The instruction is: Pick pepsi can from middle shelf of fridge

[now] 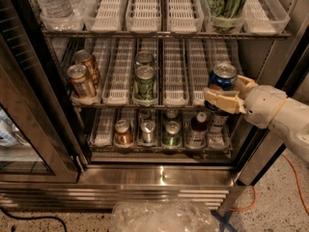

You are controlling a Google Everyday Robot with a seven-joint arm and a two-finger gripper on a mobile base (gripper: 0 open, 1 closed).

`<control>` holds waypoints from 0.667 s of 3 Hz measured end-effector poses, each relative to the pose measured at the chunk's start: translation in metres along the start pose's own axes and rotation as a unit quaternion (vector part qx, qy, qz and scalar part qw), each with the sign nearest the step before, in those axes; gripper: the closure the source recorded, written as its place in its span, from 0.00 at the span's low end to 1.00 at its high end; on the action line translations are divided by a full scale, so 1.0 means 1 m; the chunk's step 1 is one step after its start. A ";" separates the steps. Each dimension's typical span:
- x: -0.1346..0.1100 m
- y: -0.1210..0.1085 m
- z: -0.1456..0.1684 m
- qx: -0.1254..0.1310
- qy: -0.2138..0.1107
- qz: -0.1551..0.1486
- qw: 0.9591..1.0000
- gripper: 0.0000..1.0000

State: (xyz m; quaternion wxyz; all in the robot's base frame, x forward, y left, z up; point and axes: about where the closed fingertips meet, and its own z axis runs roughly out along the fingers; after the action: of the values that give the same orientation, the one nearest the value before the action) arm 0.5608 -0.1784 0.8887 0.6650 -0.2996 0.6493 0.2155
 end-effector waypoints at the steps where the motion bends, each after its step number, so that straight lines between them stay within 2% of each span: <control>1: -0.017 0.042 -0.009 -0.063 -0.017 0.004 0.998 1.00; 2: -0.026 0.085 -0.040 -0.108 -0.028 0.021 0.994 1.00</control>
Offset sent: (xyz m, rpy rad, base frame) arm -0.1575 0.0339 0.0169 0.1003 0.0390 0.3038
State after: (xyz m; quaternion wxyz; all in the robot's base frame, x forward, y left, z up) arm 0.4722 -0.1414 0.9052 0.6421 -0.3497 0.6094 0.3067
